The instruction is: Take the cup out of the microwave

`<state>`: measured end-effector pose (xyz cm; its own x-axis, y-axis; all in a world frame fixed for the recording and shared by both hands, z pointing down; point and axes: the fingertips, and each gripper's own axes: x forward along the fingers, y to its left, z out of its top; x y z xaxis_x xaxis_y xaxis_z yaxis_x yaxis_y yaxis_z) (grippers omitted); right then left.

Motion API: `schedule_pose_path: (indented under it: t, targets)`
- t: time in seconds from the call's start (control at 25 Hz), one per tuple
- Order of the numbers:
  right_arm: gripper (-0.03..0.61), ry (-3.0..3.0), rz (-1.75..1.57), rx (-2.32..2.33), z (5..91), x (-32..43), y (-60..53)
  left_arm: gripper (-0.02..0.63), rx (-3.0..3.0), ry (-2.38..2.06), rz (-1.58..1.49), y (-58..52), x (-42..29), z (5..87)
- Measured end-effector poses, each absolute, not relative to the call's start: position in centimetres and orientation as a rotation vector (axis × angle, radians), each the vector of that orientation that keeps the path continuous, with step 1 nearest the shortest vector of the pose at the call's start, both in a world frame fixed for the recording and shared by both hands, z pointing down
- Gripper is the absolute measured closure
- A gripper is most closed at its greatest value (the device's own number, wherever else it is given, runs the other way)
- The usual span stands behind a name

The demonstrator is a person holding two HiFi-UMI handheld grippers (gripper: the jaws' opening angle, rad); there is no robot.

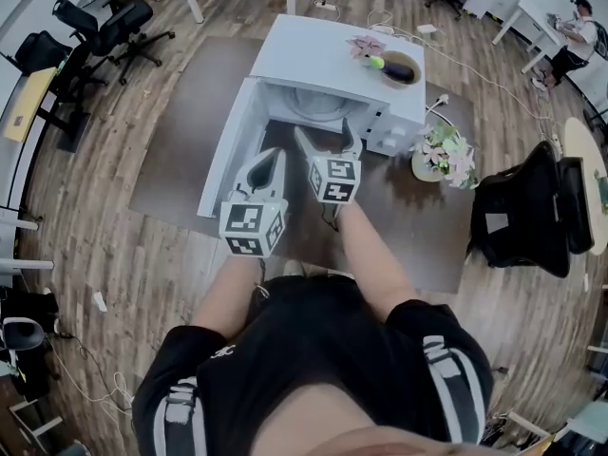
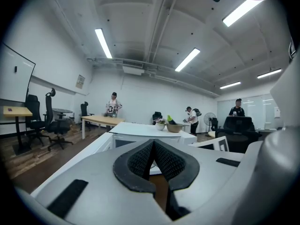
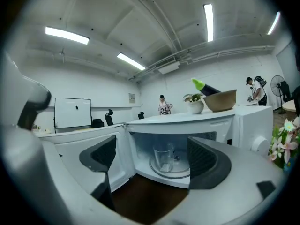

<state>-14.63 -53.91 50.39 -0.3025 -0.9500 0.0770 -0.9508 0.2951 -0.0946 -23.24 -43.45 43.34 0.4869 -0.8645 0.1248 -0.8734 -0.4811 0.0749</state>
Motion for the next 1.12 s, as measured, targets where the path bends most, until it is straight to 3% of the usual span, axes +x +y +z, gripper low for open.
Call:
schedule_pose_path:
  t: [0.6, 0.92, 1.12]
  targets:
    - [0.127, -2.207, 0.334, 2.002, 62.2, -15.5, -68.7, 0.612, 2.595, -1.466, 0.194, -47.7, -23.3, 48.0]
    - [0.13, -2.147, 0.368, 1.951, 63.8, -15.5, -73.0, 0.612, 2.574, -1.473, 0.249, -48.2, -24.1, 49.9]
    - [0.201, -2.124, 0.366, 1.907, 64.0, -15.7, -74.0, 0.612, 2.564, -1.474, 0.26, -48.0, -24.6, 50.3]
